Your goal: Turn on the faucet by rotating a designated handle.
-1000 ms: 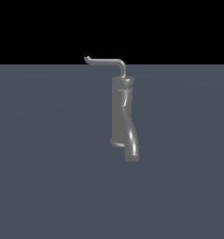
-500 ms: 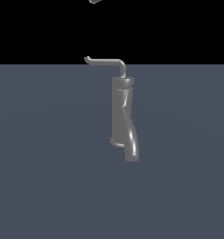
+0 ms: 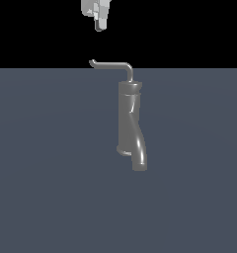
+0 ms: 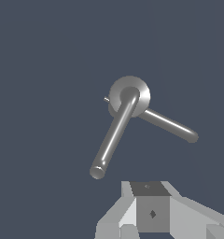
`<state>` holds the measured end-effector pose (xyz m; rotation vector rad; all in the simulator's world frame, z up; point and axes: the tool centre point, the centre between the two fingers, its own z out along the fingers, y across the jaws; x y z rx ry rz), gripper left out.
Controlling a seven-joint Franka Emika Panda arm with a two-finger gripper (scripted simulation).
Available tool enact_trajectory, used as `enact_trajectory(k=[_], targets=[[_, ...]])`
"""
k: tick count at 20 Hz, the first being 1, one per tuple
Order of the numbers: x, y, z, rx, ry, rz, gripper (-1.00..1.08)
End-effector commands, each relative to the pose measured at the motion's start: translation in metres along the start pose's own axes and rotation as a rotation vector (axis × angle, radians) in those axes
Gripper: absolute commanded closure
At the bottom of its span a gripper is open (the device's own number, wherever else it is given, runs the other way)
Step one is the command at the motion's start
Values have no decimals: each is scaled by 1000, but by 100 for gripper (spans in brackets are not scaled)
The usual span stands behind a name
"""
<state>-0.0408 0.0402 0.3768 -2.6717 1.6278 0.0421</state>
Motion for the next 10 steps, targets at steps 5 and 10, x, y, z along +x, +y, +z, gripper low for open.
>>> enact_trajectory(k=[5,10], targets=[[7,-28,26,3,7,164,108],[12,-46,46,5,15,280,108]])
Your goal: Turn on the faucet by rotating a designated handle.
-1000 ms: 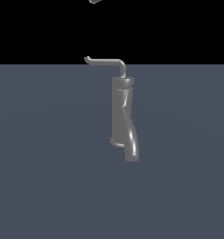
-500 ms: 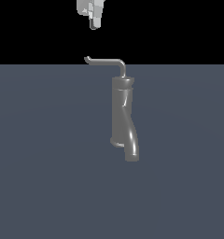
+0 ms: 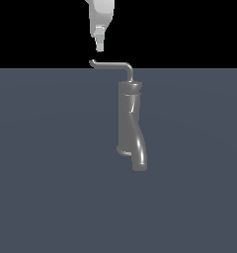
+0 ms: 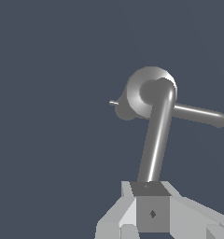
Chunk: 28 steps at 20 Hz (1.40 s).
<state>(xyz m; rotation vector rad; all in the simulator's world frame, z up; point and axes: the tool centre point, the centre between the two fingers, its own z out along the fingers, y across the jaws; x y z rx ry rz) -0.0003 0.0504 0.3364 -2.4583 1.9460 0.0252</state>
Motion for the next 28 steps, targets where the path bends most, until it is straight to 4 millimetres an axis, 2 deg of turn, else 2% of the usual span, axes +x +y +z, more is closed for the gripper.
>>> enact_trajectory(k=[1,10,19,28], targets=[[0,-9,9,2,4,55,108],[-1,-27,32,6,14,173,108],[-1,-31,36,7,16,196,108],[-7,-7,36,6,16,195,108]])
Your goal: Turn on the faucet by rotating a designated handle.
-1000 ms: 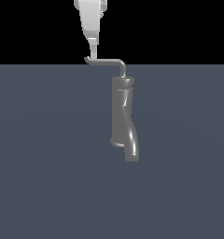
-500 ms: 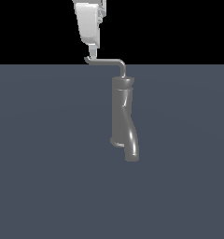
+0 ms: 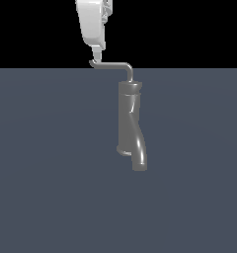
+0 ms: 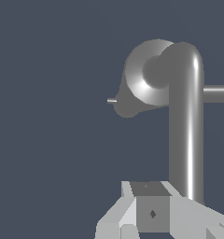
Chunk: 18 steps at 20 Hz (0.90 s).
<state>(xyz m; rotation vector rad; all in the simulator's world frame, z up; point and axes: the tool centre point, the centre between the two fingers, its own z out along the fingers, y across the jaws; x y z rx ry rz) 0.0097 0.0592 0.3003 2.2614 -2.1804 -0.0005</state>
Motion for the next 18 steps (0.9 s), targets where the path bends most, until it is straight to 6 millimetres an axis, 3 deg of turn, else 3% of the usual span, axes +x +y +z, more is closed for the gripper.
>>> enact_trajectory(k=[1,16,18], targets=[[-1,8,0,0,0,0,108],[-3,56,0,0,0,1,108],[-2,50,0,6,1,2,108]])
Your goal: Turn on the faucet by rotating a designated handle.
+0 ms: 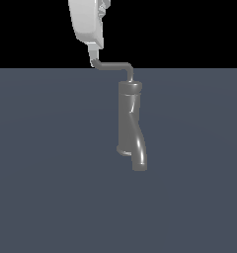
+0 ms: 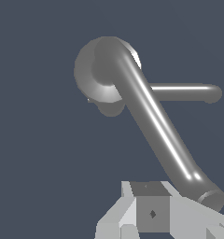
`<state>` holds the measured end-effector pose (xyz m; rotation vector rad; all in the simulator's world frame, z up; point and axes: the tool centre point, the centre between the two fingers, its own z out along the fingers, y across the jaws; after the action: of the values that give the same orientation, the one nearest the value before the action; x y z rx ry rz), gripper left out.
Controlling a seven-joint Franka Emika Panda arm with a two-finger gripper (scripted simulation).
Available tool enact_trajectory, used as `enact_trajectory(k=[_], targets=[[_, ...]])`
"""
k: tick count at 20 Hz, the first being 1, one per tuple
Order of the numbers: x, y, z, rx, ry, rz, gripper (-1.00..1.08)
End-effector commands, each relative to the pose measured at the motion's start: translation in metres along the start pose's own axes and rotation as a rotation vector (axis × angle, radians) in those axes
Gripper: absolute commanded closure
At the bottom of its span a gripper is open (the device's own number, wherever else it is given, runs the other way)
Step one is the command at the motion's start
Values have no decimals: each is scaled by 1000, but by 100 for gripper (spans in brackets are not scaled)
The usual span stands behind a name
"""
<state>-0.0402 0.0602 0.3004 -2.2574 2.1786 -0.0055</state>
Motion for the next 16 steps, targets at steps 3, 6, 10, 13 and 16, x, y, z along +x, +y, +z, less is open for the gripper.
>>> enact_trajectory(k=[3,6,10,13,16], targets=[[8,9,0,-1,1,1,108],[15,19,0,-1,1,1,108],[24,31,0,-3,1,0,108],[32,41,0,-3,1,0,108],[39,50,0,-4,0,0,108]])
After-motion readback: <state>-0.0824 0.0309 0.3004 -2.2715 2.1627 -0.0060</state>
